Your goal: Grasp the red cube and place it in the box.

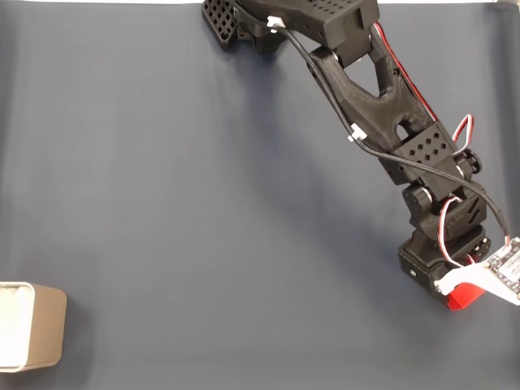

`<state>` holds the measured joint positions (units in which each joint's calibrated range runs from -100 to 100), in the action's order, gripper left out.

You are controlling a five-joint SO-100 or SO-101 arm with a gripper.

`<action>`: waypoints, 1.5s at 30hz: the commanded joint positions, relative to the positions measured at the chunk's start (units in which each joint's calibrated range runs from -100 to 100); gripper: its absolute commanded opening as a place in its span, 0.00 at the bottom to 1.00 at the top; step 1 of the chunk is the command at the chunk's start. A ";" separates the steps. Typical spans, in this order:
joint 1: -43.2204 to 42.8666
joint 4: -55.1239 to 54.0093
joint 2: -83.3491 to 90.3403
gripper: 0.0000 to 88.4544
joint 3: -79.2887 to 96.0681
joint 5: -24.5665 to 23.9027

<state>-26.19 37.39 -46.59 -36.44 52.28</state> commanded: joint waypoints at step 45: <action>25.62 11.30 55.86 0.00 35.89 -1.37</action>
<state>-3.78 50.36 5.95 1.08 50.13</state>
